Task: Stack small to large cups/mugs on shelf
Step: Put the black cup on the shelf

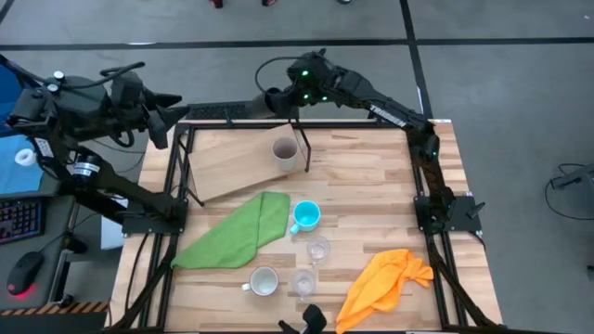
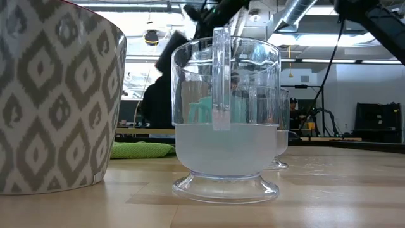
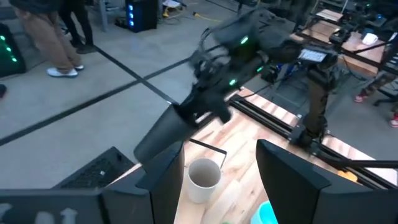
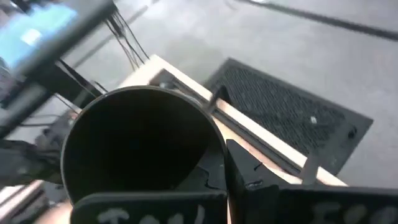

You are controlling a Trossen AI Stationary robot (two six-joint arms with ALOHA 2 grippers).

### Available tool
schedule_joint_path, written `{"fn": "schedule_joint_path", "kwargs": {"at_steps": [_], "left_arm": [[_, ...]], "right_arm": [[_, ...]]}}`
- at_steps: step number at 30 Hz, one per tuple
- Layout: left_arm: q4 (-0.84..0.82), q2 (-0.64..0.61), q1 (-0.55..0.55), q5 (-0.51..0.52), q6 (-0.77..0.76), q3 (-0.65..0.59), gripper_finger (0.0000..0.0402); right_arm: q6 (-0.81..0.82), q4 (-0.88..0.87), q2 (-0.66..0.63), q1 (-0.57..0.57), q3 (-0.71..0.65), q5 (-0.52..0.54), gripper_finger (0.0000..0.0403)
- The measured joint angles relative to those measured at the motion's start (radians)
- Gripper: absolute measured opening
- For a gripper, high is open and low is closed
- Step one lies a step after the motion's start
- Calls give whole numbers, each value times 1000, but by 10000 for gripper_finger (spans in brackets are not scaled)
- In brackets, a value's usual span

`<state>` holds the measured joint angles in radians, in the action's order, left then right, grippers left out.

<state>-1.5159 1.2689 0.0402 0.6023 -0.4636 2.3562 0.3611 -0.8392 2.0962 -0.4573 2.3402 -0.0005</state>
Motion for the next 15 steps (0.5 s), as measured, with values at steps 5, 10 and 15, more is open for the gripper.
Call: {"fn": "schedule_joint_path", "kwargs": {"at_steps": [5,10,15], "left_arm": [[15,5,-41,-41,18,0,192],[14,10,-84,-49,18,0,192],[5,22,-137,-75,15,0,192]], "right_arm": [[-25,55,-115,-16,0,2,4],[-42,75,-204,-61,2,1,4],[-47,34,-184,-100,2,-43,4]]}}
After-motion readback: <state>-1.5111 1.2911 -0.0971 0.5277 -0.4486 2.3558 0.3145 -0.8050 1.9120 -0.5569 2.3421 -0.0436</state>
